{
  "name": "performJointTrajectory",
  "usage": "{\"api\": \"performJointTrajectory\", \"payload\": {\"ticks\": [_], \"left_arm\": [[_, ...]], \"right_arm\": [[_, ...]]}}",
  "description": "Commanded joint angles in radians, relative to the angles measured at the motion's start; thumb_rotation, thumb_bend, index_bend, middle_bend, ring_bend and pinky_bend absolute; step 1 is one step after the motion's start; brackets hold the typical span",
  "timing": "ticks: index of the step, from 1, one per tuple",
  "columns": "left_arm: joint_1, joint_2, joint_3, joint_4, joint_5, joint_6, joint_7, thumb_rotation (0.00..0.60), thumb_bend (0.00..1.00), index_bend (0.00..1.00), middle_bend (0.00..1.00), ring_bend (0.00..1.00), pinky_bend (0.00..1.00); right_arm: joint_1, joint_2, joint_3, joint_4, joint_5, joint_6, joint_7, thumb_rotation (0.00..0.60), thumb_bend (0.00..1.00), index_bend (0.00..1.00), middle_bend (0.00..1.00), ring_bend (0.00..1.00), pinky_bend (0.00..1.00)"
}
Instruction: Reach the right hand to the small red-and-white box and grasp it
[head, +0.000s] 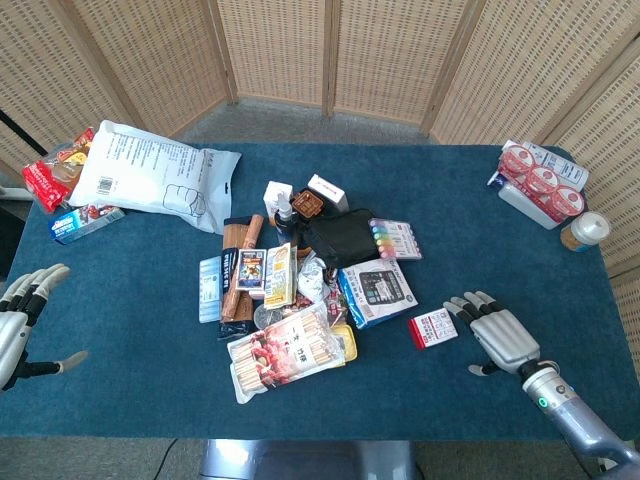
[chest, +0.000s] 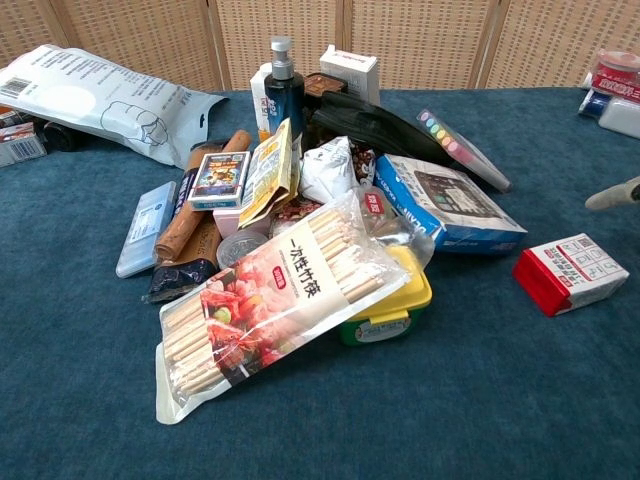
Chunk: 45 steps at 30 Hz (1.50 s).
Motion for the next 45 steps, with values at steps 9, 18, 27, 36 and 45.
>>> {"api": "performJointTrajectory", "payload": {"ticks": [9, 18, 27, 36, 45], "left_arm": [[0.001, 0.005, -0.005, 0.007, -0.015, 0.003, -0.015, 0.600, 0.04, 0.00, 0.00, 0.00, 0.00], [0.002, 0.011, -0.007, 0.015, -0.014, 0.004, -0.035, 0.600, 0.05, 0.00, 0.00, 0.00, 0.00], [0.001, 0.011, -0.004, 0.012, -0.007, 0.001, -0.033, 0.600, 0.04, 0.00, 0.00, 0.00, 0.00], [0.000, 0.009, -0.003, 0.009, -0.008, -0.002, -0.027, 0.600, 0.05, 0.00, 0.00, 0.00, 0.00], [0.001, 0.013, 0.000, 0.009, 0.006, 0.003, -0.046, 0.600, 0.05, 0.00, 0.00, 0.00, 0.00]], "right_arm": [[0.083, -0.092, 0.024, 0.007, 0.124, -0.110, -0.133, 0.600, 0.02, 0.00, 0.00, 0.00, 0.00], [0.106, -0.161, 0.024, 0.055, 0.169, -0.114, -0.177, 0.600, 0.04, 0.00, 0.00, 0.00, 0.02], [0.078, -0.258, 0.007, 0.198, 0.067, 0.028, -0.081, 0.600, 0.09, 0.28, 0.62, 0.64, 0.66], [0.057, -0.210, 0.005, 0.157, 0.015, 0.133, -0.045, 0.600, 0.13, 0.48, 0.81, 0.80, 0.81], [0.034, -0.029, 0.068, -0.070, 0.040, 0.240, -0.120, 0.600, 0.12, 0.48, 0.81, 0.80, 0.81]]}}
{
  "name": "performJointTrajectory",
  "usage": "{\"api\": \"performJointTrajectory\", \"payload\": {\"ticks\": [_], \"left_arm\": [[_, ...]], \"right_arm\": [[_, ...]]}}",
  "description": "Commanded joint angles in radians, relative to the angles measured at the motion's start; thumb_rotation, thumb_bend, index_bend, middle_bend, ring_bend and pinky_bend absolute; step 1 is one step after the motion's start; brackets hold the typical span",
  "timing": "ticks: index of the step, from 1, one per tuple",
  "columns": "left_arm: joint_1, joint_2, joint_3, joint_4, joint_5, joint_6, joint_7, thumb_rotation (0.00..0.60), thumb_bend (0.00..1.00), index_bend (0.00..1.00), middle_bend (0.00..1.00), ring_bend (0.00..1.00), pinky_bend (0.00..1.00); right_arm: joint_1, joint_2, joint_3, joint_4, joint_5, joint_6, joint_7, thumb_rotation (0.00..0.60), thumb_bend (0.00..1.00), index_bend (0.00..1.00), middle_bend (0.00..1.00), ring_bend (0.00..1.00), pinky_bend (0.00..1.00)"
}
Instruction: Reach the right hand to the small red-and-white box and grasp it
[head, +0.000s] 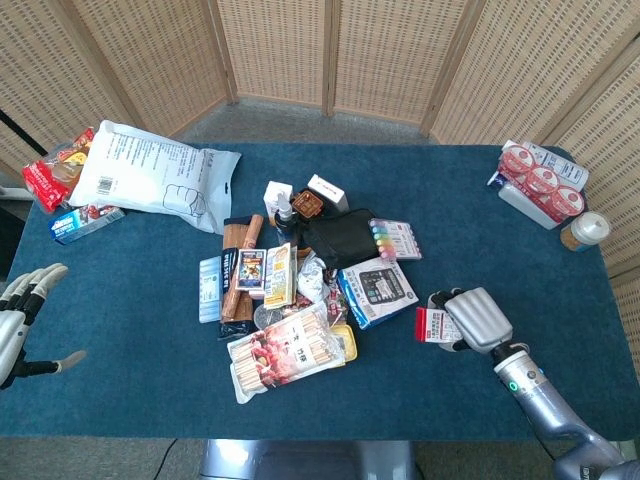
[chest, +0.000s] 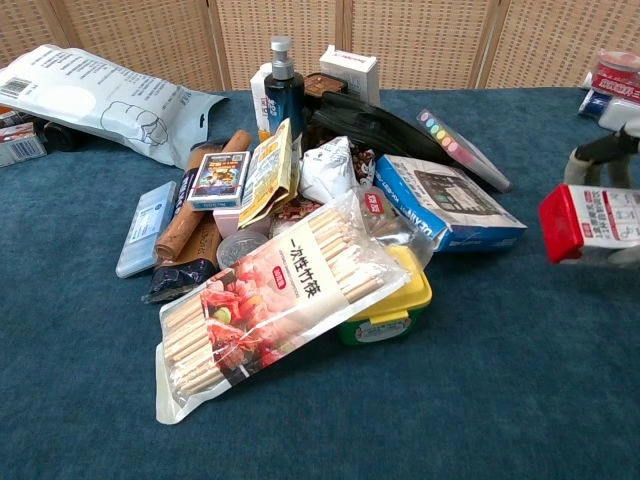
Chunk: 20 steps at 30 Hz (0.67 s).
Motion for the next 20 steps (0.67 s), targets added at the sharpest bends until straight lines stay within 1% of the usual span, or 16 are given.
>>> {"api": "performJointTrajectory", "payload": {"ticks": [1, 6, 9, 15, 20], "left_arm": [[0.002, 0.004, 0.000, 0.002, 0.004, 0.005, -0.011, 0.600, 0.05, 0.00, 0.00, 0.00, 0.00], [0.004, 0.010, 0.001, 0.009, 0.007, 0.009, -0.034, 0.600, 0.04, 0.00, 0.00, 0.00, 0.00], [0.002, 0.012, 0.001, 0.012, 0.011, 0.007, -0.043, 0.600, 0.04, 0.00, 0.00, 0.00, 0.00], [0.001, 0.013, 0.003, 0.014, 0.017, 0.005, -0.047, 0.600, 0.04, 0.00, 0.00, 0.00, 0.00], [0.000, 0.012, 0.004, 0.014, 0.019, 0.005, -0.047, 0.600, 0.04, 0.00, 0.00, 0.00, 0.00]], "right_arm": [[-0.012, 0.092, 0.045, -0.106, 0.026, 0.051, -0.040, 0.600, 0.12, 0.48, 0.81, 0.80, 0.81], [-0.013, 0.189, 0.098, -0.224, 0.065, 0.082, -0.071, 0.600, 0.12, 0.47, 0.81, 0.80, 0.81], [-0.012, 0.231, 0.123, -0.282, 0.086, 0.092, -0.089, 0.600, 0.12, 0.47, 0.80, 0.80, 0.81], [-0.010, 0.279, 0.145, -0.354, 0.108, 0.098, -0.120, 0.600, 0.11, 0.47, 0.80, 0.80, 0.81], [-0.006, 0.297, 0.153, -0.388, 0.118, 0.096, -0.142, 0.600, 0.11, 0.47, 0.80, 0.80, 0.81]]}}
